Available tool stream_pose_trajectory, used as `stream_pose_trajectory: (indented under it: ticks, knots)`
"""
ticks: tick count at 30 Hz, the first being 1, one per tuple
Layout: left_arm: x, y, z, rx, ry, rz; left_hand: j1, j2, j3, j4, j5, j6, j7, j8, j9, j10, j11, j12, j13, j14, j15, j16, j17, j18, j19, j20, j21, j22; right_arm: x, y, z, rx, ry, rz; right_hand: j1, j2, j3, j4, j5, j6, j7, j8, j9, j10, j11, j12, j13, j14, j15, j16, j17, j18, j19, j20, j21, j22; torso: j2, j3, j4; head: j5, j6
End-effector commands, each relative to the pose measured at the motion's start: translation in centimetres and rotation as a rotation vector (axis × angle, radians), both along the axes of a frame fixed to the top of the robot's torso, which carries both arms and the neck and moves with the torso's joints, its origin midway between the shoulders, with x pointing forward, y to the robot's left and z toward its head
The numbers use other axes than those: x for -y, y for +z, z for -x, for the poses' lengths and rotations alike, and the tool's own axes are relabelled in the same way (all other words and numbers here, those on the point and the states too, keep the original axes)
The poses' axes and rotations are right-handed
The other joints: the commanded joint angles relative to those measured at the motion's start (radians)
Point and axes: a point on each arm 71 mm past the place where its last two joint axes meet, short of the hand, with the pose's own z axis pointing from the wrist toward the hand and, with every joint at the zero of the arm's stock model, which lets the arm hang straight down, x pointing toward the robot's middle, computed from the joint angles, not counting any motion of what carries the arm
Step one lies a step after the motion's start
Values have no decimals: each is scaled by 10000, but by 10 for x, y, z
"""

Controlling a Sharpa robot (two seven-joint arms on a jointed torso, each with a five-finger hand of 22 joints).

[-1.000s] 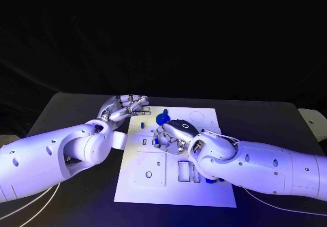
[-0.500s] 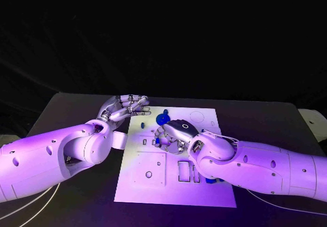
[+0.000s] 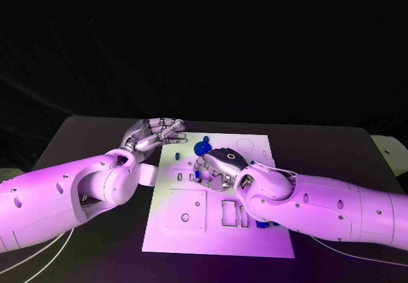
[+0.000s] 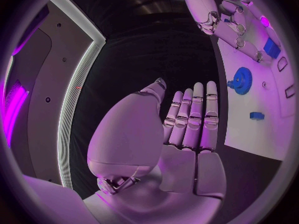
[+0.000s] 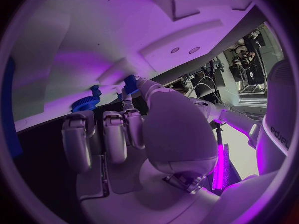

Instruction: Assemble the parts on the task board

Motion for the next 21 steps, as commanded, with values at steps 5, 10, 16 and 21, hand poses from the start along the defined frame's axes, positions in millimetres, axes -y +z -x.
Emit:
stream_pose_trajectory:
  ticks: [5,10,16,21]
  knots:
    - [2,1,1,60,-167,121,-139,0,-18,58,30,-75,134,-38,-8,-3,63,-46,-8,15,26,-46,10,59,77,0,-60,-16,3,-8,0,-296,-101,714,-60,-179,-87,17,-49,89,-45,163,268,58,-45,-90,1437,1017,-70,29,2529,-144,1046,-92,46,2629,3,0,3,-6,-8]
    - [2,1,1,60,-168,122,-139,0,-18,58,30,-75,134,-38,-8,-3,63,-46,-8,15,26,-46,10,59,77,0,-60,-16,3,-8,0,-298,-85,729,-83,-209,-100,27,-55,72,-38,160,267,28,-41,-137,1402,1013,-68,21,2510,-144,1046,-91,46,2629,2,2,2,-7,-13]
    - [2,1,1,59,-165,120,-139,0,-18,58,30,-75,134,-38,-8,-3,63,-46,-8,15,26,-46,10,59,77,0,-60,-16,3,-8,0,-272,-83,690,-161,-292,-131,71,-75,-46,6,116,245,-35,-7,-231,1336,1007,-46,11,2486,-144,1046,-77,46,2629,0,2,-1,-9,-16]
    - [2,1,1,57,-167,120,-139,0,-18,58,30,-75,134,-38,-8,-3,63,-46,-8,15,26,-46,10,59,77,0,-60,-16,3,-8,0,-255,-99,667,-204,-348,-147,101,-82,-162,55,61,217,-97,32,-321,1272,1005,-17,7,2478,-144,1046,-58,46,2629,2,1,0,-10,-16]
